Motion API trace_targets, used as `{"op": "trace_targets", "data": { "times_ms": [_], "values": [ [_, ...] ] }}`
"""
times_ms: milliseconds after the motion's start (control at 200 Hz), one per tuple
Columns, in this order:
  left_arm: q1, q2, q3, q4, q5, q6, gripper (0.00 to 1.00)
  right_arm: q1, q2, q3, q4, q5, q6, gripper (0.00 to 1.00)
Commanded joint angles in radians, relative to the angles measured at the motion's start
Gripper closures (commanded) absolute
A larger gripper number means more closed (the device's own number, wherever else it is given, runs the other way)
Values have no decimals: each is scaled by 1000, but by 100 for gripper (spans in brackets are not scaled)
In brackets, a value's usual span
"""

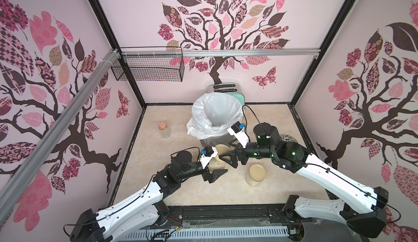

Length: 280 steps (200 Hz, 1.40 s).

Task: Empty moldy rice from jars
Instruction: Unscrew the lid from the jar.

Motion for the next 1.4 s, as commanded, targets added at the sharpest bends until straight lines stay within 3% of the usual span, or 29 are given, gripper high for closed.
{"op": "trace_targets", "data": {
  "times_ms": [0,405,675,795,890,1110,1395],
  "values": [
    [4,-22,18,93,2,4,45,14,8,-3,-5,-15,-1,0],
    [3,-25,19,93,4,0,46,26,31,-17,12,-32,-71,1],
    [3,-32,16,90,10,-7,47,26,2,-80,91,-67,-170,26],
    [3,-36,16,84,11,-6,47,23,-11,-98,120,-85,-211,31],
    [3,-42,19,80,14,-6,47,-3,-27,-118,149,-154,-249,32],
    [7,-68,22,66,29,-10,47,-118,-84,-216,286,-494,-370,32],
    [15,-91,39,11,60,-9,48,-126,-11,-128,143,-659,-577,33]
  ]
}}
